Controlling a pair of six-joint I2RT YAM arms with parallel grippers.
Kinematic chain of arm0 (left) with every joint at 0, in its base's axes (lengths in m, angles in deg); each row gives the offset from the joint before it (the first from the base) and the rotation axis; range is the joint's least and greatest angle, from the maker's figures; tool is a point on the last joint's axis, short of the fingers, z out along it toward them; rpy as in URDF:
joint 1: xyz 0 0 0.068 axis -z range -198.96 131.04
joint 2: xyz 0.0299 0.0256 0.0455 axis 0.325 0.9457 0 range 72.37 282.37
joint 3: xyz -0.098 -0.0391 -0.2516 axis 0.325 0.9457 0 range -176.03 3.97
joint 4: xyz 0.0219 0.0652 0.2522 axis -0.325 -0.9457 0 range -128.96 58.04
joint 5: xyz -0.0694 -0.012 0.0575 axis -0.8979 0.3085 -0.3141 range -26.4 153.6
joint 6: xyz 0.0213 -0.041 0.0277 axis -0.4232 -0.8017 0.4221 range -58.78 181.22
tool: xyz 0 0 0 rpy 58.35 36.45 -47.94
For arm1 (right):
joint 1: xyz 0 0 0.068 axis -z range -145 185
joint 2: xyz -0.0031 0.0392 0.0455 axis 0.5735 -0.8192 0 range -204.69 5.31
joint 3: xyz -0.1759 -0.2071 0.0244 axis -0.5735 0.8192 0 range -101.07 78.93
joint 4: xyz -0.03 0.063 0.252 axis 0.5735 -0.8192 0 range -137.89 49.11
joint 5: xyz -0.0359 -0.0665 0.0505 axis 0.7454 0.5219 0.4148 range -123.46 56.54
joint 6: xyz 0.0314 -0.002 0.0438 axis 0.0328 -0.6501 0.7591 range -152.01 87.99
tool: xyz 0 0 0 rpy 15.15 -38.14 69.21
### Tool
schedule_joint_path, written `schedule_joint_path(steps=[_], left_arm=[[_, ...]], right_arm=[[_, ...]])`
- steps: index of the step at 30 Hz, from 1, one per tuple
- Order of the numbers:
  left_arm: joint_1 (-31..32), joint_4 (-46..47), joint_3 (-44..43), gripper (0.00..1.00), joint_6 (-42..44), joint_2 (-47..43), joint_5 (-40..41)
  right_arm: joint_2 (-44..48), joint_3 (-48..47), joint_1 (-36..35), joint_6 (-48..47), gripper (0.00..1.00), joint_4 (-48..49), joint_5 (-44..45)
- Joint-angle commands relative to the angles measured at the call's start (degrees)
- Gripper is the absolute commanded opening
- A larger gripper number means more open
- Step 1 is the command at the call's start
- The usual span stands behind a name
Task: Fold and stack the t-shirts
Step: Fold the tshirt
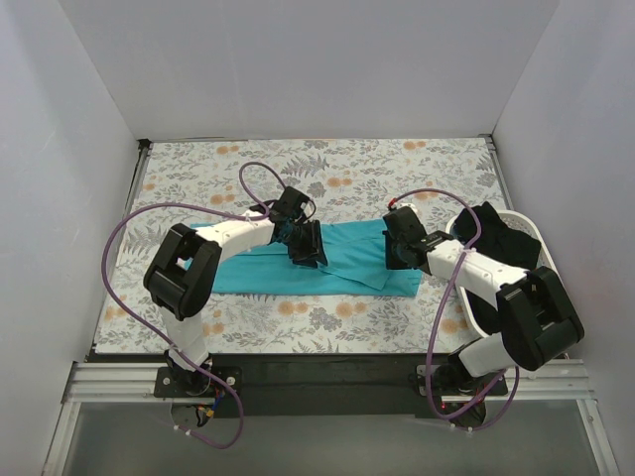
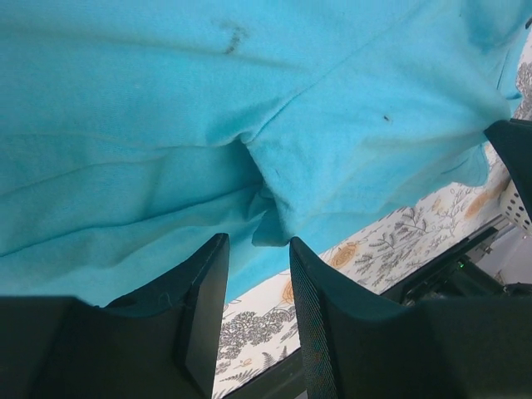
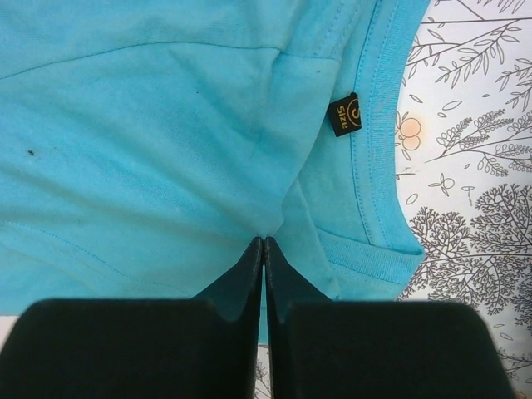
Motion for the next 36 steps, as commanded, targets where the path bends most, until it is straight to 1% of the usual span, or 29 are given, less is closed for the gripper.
schedule_joint_path(steps=[1,5,8,12,13,15,17,18,21,22,27,36], left_arm=[[-0.93,0.92,0.19,0.34,-1.39,-2.52,3.04],[-2.16,1.27,-0.24,0.31,-2.27,-2.70,4.19],[-2.25,0.92,-1.82,0.30,-2.18,-2.00,4.80],[-2.16,0.92,-4.28,0.29,-1.31,-0.33,2.52],[-2.16,0.92,-4.64,0.29,-1.22,-0.24,2.00],[-1.99,1.01,-4.73,0.29,-0.69,-0.59,1.47],[-1.64,1.36,-4.47,0.29,-0.17,-0.94,0.16],[-1.37,1.45,-4.64,0.29,0.27,-0.86,-0.20],[-0.41,1.01,-4.38,0.28,0.10,-0.68,0.93],[-0.14,0.75,-4.11,0.27,-0.25,-0.77,1.55],[1.35,0.83,-2.36,0.25,-0.16,-0.85,3.13],[1.62,1.62,-1.74,0.25,-0.25,-0.77,2.78]], right_arm=[[-0.40,-1.95,0.72,-1.45,0.07,-0.59,2.31],[-0.75,-1.51,0.99,-1.89,0.08,-0.50,1.70],[-0.75,-1.16,0.99,-2.24,0.12,-0.50,0.82],[0.82,-0.54,0.99,-2.68,0.26,-0.94,-0.49],[1.61,-0.37,0.99,-2.59,0.34,-1.12,-0.67],[4.16,-0.10,1.08,-2.59,0.39,-1.64,-0.76],[6.26,-0.02,1.08,-2.59,0.40,-1.91,-1.37],[6.71,0.07,0.99,-2.59,0.40,-1.99,-3.55],[7.42,0.07,0.03,-1.71,0.41,-2.00,-6.82],[7.42,0.16,-1.37,-1.36,0.40,-2.08,-7.00],[7.77,2.09,-6.30,0.57,0.41,-2.00,-6.04],[7.77,5.43,-7.80,2.16,0.45,-2.08,-4.55]])
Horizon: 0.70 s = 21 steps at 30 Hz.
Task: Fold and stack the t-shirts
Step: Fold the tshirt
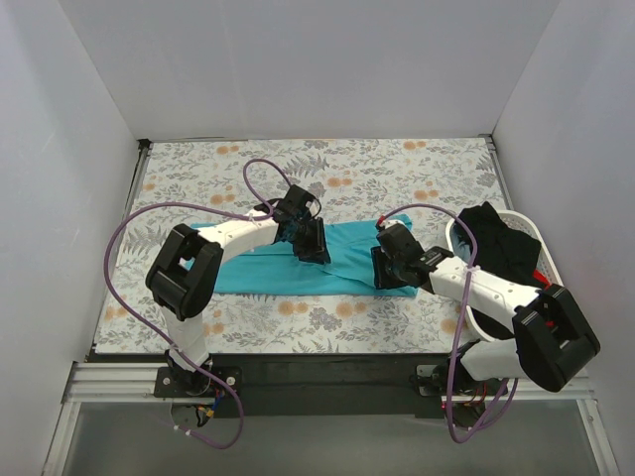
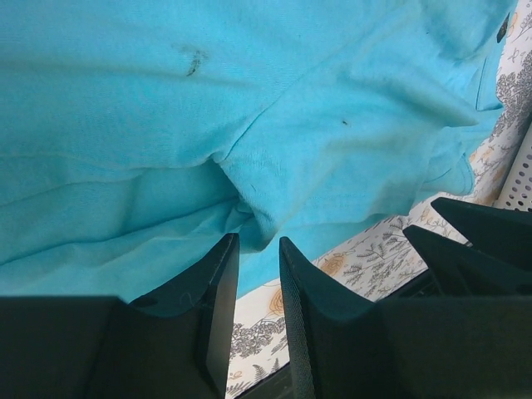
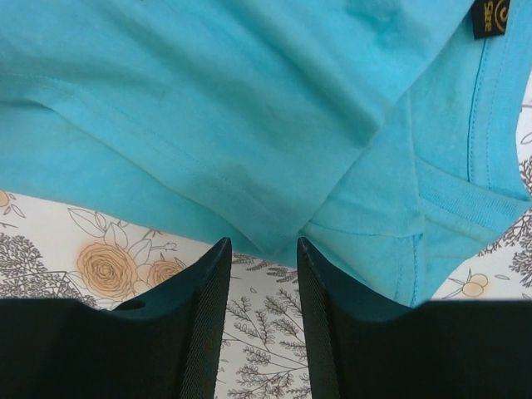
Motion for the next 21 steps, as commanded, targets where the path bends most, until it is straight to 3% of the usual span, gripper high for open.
schedule_joint_path(steps=[1,16,21], left_arm=[[0.04,0.95,-0.08,0.25,0.76,-1.01,0.57],[0.13,0.86,-0.17,0.25,1.19,-1.45,0.57],[0.05,0.60,-0.34,0.25,1.37,-1.62,0.58]], right_arm=[[1.00,0.80,-0.57,1.44,0.45,0.04,1.07],[-3.66,1.51,-0.92,2.32,0.45,2.67,1.34],[-3.93,0.63,-0.83,2.49,0.31,3.03,2.13]])
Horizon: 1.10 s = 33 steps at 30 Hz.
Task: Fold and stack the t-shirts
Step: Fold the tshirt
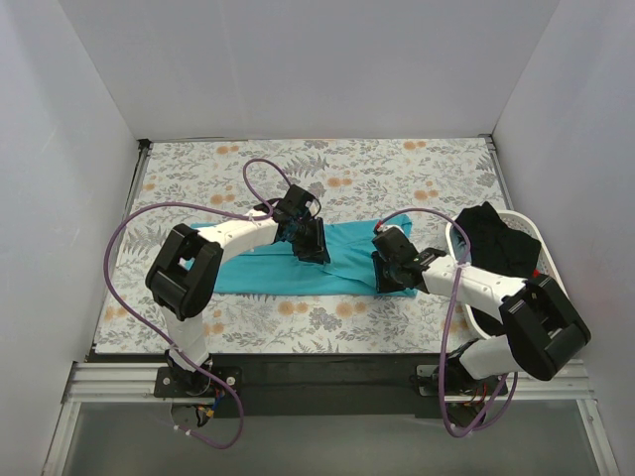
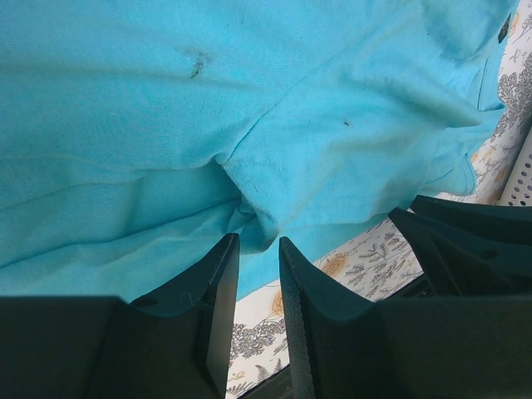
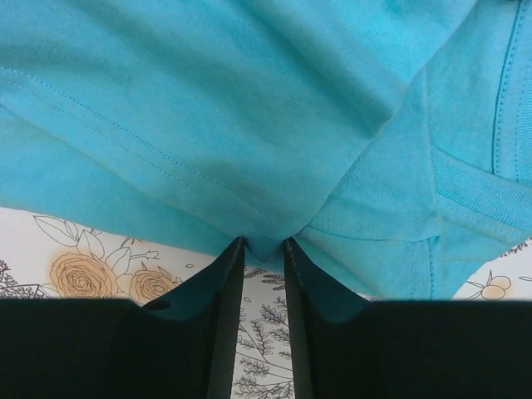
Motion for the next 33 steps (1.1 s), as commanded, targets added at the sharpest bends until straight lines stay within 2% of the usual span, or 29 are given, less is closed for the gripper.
schedule_joint_path(steps=[1,5,8,16,25,33], left_arm=[[0.04,0.46,-0.43,0.25,1.02,-1.71,0.81],[0.13,0.03,-0.60,0.25,1.02,-1.97,1.26],[0.04,-0.50,-0.69,0.25,1.11,-2.32,2.22],[0.13,-0.68,-0.52,0.24,1.11,-2.33,2.40],[0.05,0.55,-0.17,0.20,2.07,-2.77,-0.67],[0.31,1.17,1.41,0.22,2.60,-2.59,-1.73]], right_arm=[[-0.32,-1.08,-0.24,0.68,0.28,1.78,1.45],[0.03,-1.69,-0.33,0.76,0.10,1.25,1.54],[1.52,-2.57,-0.33,0.68,0.04,-0.59,2.59],[6.35,-4.94,-0.24,-0.20,0.02,-4.46,6.72],[6.27,-8.55,0.37,-1.34,0.02,-7.10,9.54],[5.13,-9.78,0.90,-2.05,0.02,-7.98,10.15]])
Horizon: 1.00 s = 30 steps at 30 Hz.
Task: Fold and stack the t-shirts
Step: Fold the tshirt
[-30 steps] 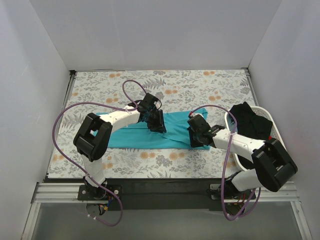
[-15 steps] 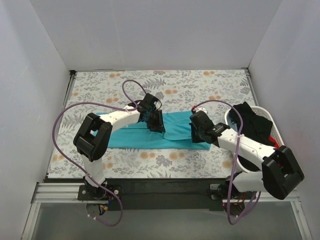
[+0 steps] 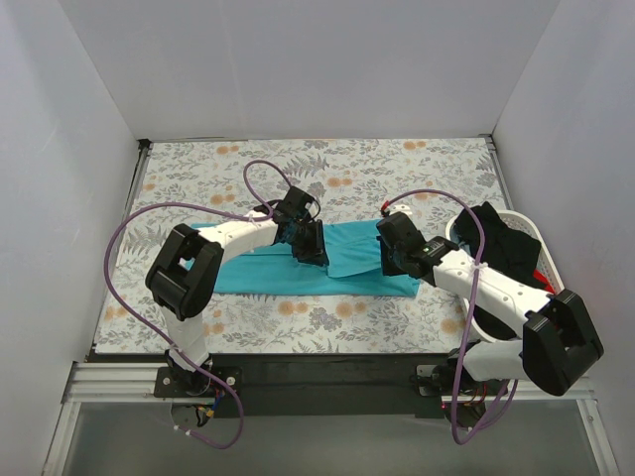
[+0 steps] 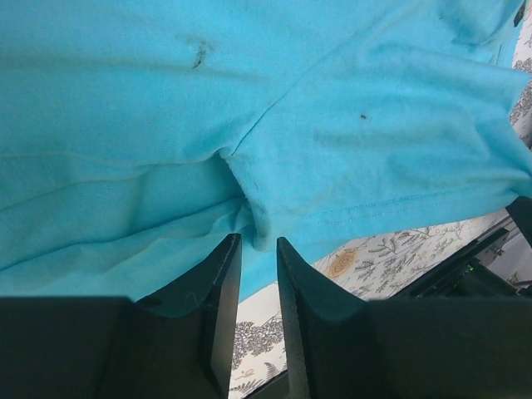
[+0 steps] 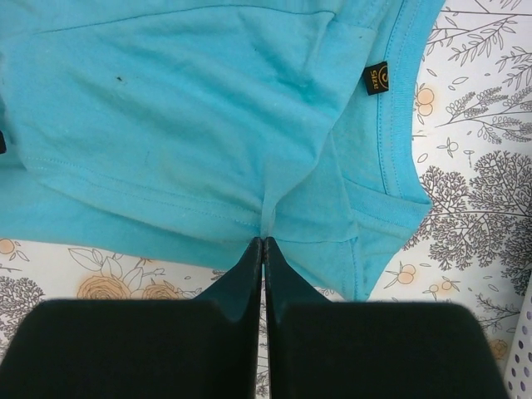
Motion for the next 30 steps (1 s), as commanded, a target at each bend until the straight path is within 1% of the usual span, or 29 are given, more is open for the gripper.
schedule_joint_path(steps=[1,9,14,21,22,30], left_arm=[[0.48,0.90,0.69,0.24,1.16,-2.39,-1.32],[1.63,2.04,0.43,0.28,1.34,-0.55,-1.76],[1.89,2.22,-0.36,0.28,1.07,1.39,-1.58],[1.98,2.31,-1.41,0.24,0.81,3.06,-1.58],[2.07,2.31,-1.50,0.22,0.72,3.06,-1.49],[2.07,2.31,-2.12,0.13,0.28,0.08,-1.67]], right_arm=[[-0.20,-2.09,0.40,-0.74,0.02,-0.94,1.96],[-0.73,-2.09,0.66,-0.74,0.02,-1.11,1.43],[-0.73,-2.00,0.58,-0.91,0.02,-1.11,1.43],[-0.64,-2.00,0.84,-1.18,0.02,-1.03,1.52],[-0.56,-1.91,0.84,-1.18,0.02,-1.11,1.52],[-0.38,-1.74,0.93,-1.26,0.02,-1.11,1.34]])
